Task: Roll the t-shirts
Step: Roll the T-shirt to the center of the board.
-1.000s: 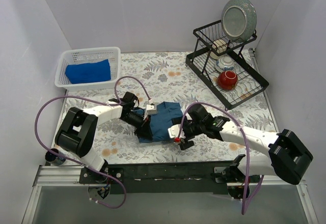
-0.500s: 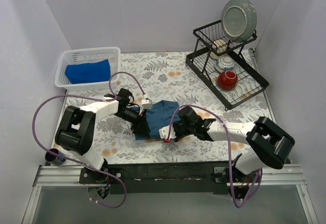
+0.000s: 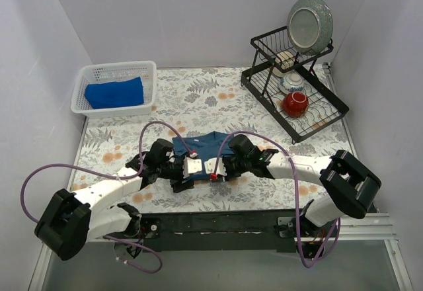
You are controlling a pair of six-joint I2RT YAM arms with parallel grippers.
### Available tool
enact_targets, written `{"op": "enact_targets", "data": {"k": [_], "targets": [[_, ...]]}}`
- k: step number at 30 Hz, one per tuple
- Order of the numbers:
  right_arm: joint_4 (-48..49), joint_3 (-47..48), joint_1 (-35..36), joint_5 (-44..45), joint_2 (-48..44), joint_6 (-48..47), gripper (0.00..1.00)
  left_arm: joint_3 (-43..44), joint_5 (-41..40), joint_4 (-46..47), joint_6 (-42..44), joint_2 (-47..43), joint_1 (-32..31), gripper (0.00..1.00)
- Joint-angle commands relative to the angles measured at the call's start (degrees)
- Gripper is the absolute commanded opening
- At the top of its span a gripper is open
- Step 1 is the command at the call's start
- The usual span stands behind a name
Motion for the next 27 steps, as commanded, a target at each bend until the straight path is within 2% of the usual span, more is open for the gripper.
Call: {"op": "enact_targets", "data": {"k": [1,2,5,6,7,10,11,13,14,15,16,19,20,23,25,27], "targets": [[-4.6,0.8,-0.2,-3.8,-0.2,2.4,0.01,-4.4,-10.1,10.5,2.1,-1.7,-2.3,0.65],[-4.8,0.6,-0.3,-4.1,0.1,2.3,0.01,-5.6,-12.0,12.6,2.2,-1.4,-2.7,0.64],[-6.3,0.8,-0.8,-5.5,1.0,1.8,0.01,-6.4,-13.4,14.4,3.6,0.2,-3.8,0.52],[-6.7,0.9,-1.2,-5.9,1.3,1.9,0.01,-6.2,-13.6,14.3,3.7,1.9,-4.1,0.45],[-7.1,1.0,-1.3,-6.4,1.5,2.1,0.01,-5.8,-13.4,13.8,3.5,2.7,-4.1,0.28],[-11.7,3.4,-2.4,-8.7,2.2,2.0,0.01,-0.5,-12.4,6.4,1.6,5.1,-4.1,0.06],[-15.2,4.4,-2.9,-9.6,2.6,2.0,0.01,1.2,-11.0,0.7,0.6,5.6,-3.8,0.03],[-20.0,7.7,-4.9,-13.3,3.2,1.6,0.01,7.9,-1.8,-7.7,0.4,7.4,-2.1,0.0],[-22.5,9.1,-5.4,-14.7,3.9,1.5,0.01,10.1,1.5,-15.6,0.1,8.1,-1.2,0.0],[-27.5,11.5,-7.0,-17.5,4.3,1.4,0.01,12.7,8.8,-19.6,0.0,9.0,1.1,0.0],[-30.3,12.7,-7.9,-18.7,4.8,1.0,0.01,16.6,11.6,-26.4,0.0,11.2,2.2,0.0],[-40.8,16.9,-10.2,-22.7,6.2,-2.0,0.01,22.8,19.7,-36.5,3.3,15.3,5.8,0.0],[-43.6,17.9,-10.5,-23.6,7.3,-4.3,0.01,24.3,20.0,-42.2,5.3,18.4,6.1,0.0],[-55.9,23.0,-12.2,-26.4,12.0,-8.3,0.01,27.6,22.0,-49.3,9.0,24.0,8.7,0.0],[-62.3,25.4,-12.8,-28.0,14.3,-11.0,0.01,28.3,22.4,-51.4,10.8,26.1,11.0,0.0],[-64.3,28.1,-13.9,-29.0,16.9,-12.4,0.01,28.7,22.0,-51.2,10.8,28.5,12.6,0.0]]}}
